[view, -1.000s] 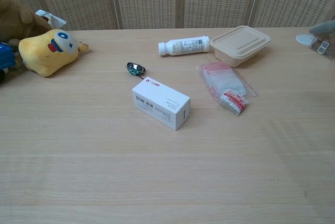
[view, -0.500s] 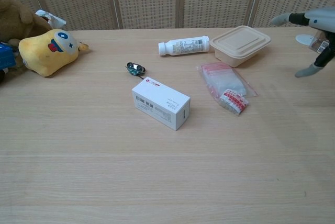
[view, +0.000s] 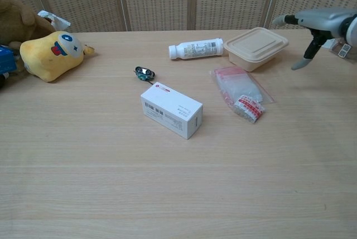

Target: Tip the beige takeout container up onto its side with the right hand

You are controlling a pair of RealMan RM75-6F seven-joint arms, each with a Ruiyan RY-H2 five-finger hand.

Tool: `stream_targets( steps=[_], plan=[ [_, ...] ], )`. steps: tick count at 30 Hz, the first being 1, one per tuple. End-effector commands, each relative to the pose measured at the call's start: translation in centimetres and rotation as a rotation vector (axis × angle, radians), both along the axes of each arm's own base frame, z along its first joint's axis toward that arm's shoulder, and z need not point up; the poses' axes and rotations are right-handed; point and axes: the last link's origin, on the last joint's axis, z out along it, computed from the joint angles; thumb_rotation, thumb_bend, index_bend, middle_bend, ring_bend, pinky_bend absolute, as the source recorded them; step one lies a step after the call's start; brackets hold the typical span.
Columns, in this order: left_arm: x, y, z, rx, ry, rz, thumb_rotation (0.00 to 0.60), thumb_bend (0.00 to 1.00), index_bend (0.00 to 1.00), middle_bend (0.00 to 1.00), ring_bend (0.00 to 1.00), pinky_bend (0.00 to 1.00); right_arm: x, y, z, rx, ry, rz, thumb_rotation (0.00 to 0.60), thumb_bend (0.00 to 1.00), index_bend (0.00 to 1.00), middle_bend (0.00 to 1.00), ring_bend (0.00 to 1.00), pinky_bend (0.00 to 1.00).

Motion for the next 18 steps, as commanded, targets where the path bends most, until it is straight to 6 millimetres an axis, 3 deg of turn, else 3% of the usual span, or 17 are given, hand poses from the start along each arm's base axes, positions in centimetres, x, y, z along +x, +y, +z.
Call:
stream_targets(
  steps=[1, 9, 18],
  plan=[
    [-0.1, 0.1, 0.0, 0.001, 0.003, 0.004, 0.6, 0.08, 0.0, 0.0, 0.0, 0.0, 1.1, -0.8, -1.8, 0.035, 0.043, 0.014, 0.6, 0.11, 0.0, 0.0, 0.0, 0.0],
    [-0.3, 0.2, -0.1, 0.002, 0.005, 0.013, 0.6, 0.08, 0.0, 0.0, 0.0, 0.0, 1.5, -1.8, -3.9, 0.058, 0.116, -0.006, 0.6, 0.14, 0.0, 0.0, 0.0, 0.0],
    [-0.2, 0.1, -0.3, -0.009, -0.001, 0.008, 0.6, 0.08, 0.0, 0.0, 0.0, 0.0, 0.1, -1.5, -4.1, 0.076, 0.188, -0.016, 0.6, 0.14, 0.0, 0.0, 0.0, 0.0]
  ],
)
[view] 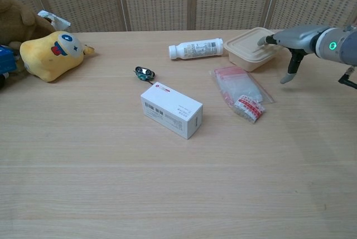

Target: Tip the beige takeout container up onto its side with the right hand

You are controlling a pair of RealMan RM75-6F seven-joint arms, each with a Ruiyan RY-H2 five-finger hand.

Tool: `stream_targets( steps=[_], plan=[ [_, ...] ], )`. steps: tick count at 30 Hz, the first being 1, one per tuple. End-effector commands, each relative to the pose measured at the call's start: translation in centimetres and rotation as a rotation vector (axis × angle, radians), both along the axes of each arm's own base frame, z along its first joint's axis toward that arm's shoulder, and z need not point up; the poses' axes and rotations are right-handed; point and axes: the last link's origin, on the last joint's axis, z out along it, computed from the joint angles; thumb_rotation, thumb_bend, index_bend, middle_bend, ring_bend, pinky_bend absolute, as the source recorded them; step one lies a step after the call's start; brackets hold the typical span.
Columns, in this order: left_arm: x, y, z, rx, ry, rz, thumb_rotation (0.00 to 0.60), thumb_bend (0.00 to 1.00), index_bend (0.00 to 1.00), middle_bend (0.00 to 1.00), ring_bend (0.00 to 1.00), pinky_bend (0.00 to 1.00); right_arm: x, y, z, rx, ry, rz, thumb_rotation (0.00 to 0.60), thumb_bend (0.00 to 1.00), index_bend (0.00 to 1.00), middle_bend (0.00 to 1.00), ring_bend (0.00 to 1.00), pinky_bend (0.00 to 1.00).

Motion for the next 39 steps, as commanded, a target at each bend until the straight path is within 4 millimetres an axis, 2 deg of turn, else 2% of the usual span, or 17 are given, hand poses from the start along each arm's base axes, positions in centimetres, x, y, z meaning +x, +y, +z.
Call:
stream_targets(
  steps=[1, 7, 15, 17, 20, 23, 30, 36, 39],
  plan=[
    [0.1, 0.0, -0.1, -0.003, -0.003, -0.003, 0.6, 0.08, 0.0, 0.0, 0.0, 0.0, -0.6, 0.3, 0.2, 0.004, 0.006, -0.013, 0.6, 0.14, 0.0, 0.0, 0.0, 0.0],
    [0.1, -0.1, 0.1, 0.005, -0.008, -0.002, 0.6, 0.08, 0.0, 0.0, 0.0, 0.0, -1.8, 1.6, 1.9, 0.009, 0.044, 0.019, 0.6, 0.14, 0.0, 0.0, 0.0, 0.0],
    [0.3, -0.1, -0.3, -0.015, -0.012, -0.007, 0.6, 0.08, 0.0, 0.0, 0.0, 0.0, -4.1, 5.4, 5.3, 0.03, 0.105, 0.018, 0.6, 0.14, 0.0, 0.0, 0.0, 0.0],
    [0.2, -0.1, -0.4, -0.017, -0.012, -0.006, 0.6, 0.08, 0.0, 0.0, 0.0, 0.0, -4.0, 5.8, 5.9, 0.028, 0.108, 0.017, 0.6, 0.14, 0.0, 0.0, 0.0, 0.0],
    [0.2, 0.0, -0.6, -0.024, -0.014, -0.002, 0.6, 0.08, 0.0, 0.0, 0.0, 0.0, -3.0, 5.4, 6.5, 0.004, 0.089, 0.019, 0.6, 0.14, 0.0, 0.0, 0.0, 0.0],
    [0.2, 0.0, -0.8, -0.03, -0.011, -0.005, 0.6, 0.08, 0.0, 0.0, 0.0, 0.0, -1.7, 4.2, 6.0, -0.011, 0.066, 0.015, 0.6, 0.14, 0.0, 0.0, 0.0, 0.0],
    [0.0, 0.1, -0.6, -0.022, -0.008, 0.002, 0.6, 0.08, 0.0, 0.0, 0.0, 0.0, 0.2, 1.6, 3.0, -0.027, 0.041, -0.017, 0.6, 0.16, 0.0, 0.0, 0.0, 0.0],
    [-0.2, 0.3, -0.4, -0.013, -0.008, 0.011, 0.6, 0.08, 0.0, 0.0, 0.0, 0.0, 1.4, 0.4, 0.5, -0.027, 0.042, -0.028, 0.6, 0.17, 0.0, 0.0, 0.0, 0.0],
    [-0.3, 0.3, -0.3, -0.013, -0.009, 0.013, 0.6, 0.08, 0.0, 0.0, 0.0, 0.0, 1.2, 0.5, -0.5, -0.014, 0.055, -0.037, 0.6, 0.17, 0.0, 0.0, 0.0, 0.0]
  ],
)
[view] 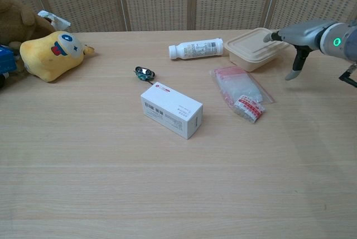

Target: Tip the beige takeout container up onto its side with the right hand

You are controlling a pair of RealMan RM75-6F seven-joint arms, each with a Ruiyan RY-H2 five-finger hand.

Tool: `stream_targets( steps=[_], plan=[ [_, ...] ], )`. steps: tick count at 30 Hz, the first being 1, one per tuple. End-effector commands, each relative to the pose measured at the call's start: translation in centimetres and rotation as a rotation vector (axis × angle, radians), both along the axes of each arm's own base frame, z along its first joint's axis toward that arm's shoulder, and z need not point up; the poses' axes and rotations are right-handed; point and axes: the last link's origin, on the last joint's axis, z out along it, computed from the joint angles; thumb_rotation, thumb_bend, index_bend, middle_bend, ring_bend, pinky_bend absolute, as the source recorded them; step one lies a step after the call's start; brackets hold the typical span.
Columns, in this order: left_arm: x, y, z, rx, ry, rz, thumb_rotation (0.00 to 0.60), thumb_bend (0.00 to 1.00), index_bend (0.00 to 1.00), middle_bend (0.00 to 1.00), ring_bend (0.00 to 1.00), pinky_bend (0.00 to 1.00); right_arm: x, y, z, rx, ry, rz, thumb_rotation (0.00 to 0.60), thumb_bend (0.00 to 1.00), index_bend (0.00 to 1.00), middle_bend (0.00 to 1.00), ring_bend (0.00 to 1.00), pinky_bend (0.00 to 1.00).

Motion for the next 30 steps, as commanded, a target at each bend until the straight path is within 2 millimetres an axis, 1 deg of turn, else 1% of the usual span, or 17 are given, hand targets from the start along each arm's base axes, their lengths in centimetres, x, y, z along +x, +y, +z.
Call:
stream_targets(
  steps=[1, 6, 11, 14, 20, 23, 26, 28, 30],
  plan=[
    [-0.1, 0.0, 0.1, 0.001, 0.001, 0.001, 0.6, 0.08, 0.0, 0.0, 0.0, 0.0, 0.1, 0.0, -1.5, 0.023, 0.011, -0.011, 0.6, 0.17, 0.0, 0.0, 0.0, 0.0],
    [-0.1, -0.1, 0.2, 0.003, -0.001, 0.003, 0.6, 0.08, 0.0, 0.0, 0.0, 0.0, -0.7, 1.3, -2.2, 0.057, 0.046, 0.02, 0.6, 0.17, 0.0, 0.0, 0.0, 0.0],
    [0.2, -0.2, 0.0, -0.003, -0.006, -0.006, 0.6, 0.08, 0.0, 0.0, 0.0, 0.0, -1.6, 3.4, -1.6, 0.091, 0.074, 0.078, 0.6, 0.17, 0.0, 0.0, 0.0, 0.0],
    [0.4, -0.3, -0.1, -0.011, -0.009, -0.012, 0.6, 0.08, 0.0, 0.0, 0.0, 0.0, -2.2, 5.0, -0.6, 0.119, 0.083, 0.09, 0.6, 0.16, 0.0, 0.0, 0.0, 0.0],
    [0.6, -0.4, -0.2, -0.017, -0.015, -0.018, 0.6, 0.08, 0.0, 0.0, 0.0, 0.0, -3.2, 8.5, 2.7, 0.159, 0.122, 0.087, 0.6, 0.15, 0.0, 0.0, 0.0, 0.0],
    [0.6, -0.4, -0.2, -0.019, -0.017, -0.02, 0.6, 0.08, 0.0, 0.0, 0.0, 0.0, -3.1, 9.9, 4.1, 0.167, 0.136, 0.081, 0.6, 0.15, 0.0, 0.0, 0.0, 0.0],
    [0.6, -0.4, -0.2, -0.021, -0.018, -0.021, 0.6, 0.08, 0.0, 0.0, 0.0, 0.0, -2.4, 10.8, 5.2, 0.169, 0.138, 0.083, 0.6, 0.15, 0.0, 0.0, 0.0, 0.0],
    [0.6, -0.4, -0.3, -0.022, -0.017, -0.02, 0.6, 0.08, 0.0, 0.0, 0.0, 0.0, -1.6, 10.9, 5.8, 0.159, 0.154, 0.114, 0.6, 0.15, 0.0, 0.0, 0.0, 0.0],
    [0.6, -0.4, -0.4, -0.026, -0.018, -0.02, 0.6, 0.08, 0.0, 0.0, 0.0, 0.0, -0.6, 10.5, 6.1, 0.139, 0.161, 0.15, 0.6, 0.14, 0.0, 0.0, 0.0, 0.0]
  ],
)
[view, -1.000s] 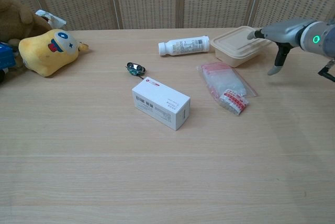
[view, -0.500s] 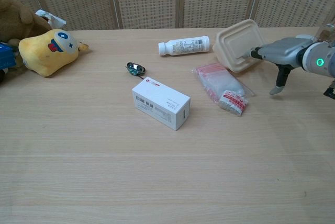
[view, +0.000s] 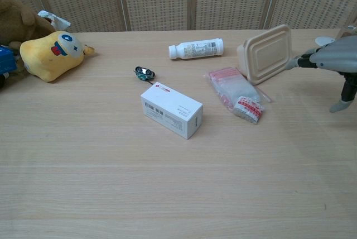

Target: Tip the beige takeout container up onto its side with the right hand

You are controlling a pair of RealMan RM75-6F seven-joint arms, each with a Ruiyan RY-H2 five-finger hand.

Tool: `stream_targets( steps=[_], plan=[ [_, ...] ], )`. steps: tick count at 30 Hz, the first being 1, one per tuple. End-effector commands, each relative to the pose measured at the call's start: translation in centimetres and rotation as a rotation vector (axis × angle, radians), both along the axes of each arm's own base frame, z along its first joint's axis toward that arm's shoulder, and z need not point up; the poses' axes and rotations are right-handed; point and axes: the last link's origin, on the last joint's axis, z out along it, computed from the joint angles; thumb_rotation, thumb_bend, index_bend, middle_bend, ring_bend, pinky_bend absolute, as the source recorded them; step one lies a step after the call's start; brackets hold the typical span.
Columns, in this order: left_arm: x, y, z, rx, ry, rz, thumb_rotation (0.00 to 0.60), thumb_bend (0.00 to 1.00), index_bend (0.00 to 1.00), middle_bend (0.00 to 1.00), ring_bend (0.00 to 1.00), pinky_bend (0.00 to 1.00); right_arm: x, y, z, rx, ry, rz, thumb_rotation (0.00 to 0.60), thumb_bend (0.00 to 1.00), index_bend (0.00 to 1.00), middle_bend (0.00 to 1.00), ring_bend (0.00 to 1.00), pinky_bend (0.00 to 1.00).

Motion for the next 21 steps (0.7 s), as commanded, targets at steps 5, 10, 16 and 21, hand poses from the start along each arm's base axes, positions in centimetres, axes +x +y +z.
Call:
stream_targets(
  steps=[5, 10, 16, 21],
  plan=[
    [0.0, 0.0, -0.2, -0.004, 0.004, 0.001, 0.6, 0.08, 0.0, 0.0, 0.0, 0.0, 3.4, -2.1, 1.0, -0.058, -0.022, 0.1, 0.6, 0.14, 0.0, 0.0, 0.0, 0.0],
    [-0.2, 0.0, -0.2, -0.002, 0.01, 0.006, 0.6, 0.08, 0.0, 0.0, 0.0, 0.0, 6.5, -5.0, 0.0, -0.074, -0.054, 0.18, 0.6, 0.15, 0.0, 0.0, 0.0, 0.0],
    [-0.4, 0.1, -0.2, 0.001, 0.016, 0.017, 0.6, 0.08, 0.0, 0.0, 0.0, 0.0, 7.8, -8.5, -1.8, -0.095, -0.052, 0.213, 0.6, 0.15, 0.0, 0.0, 0.0, 0.0],
    [-0.8, 0.3, -0.2, 0.003, 0.023, 0.032, 0.6, 0.08, 0.0, 0.0, 0.0, 0.0, 8.0, -10.7, -3.5, -0.11, -0.065, 0.196, 0.6, 0.15, 0.0, 0.0, 0.0, 0.0]
  ],
)
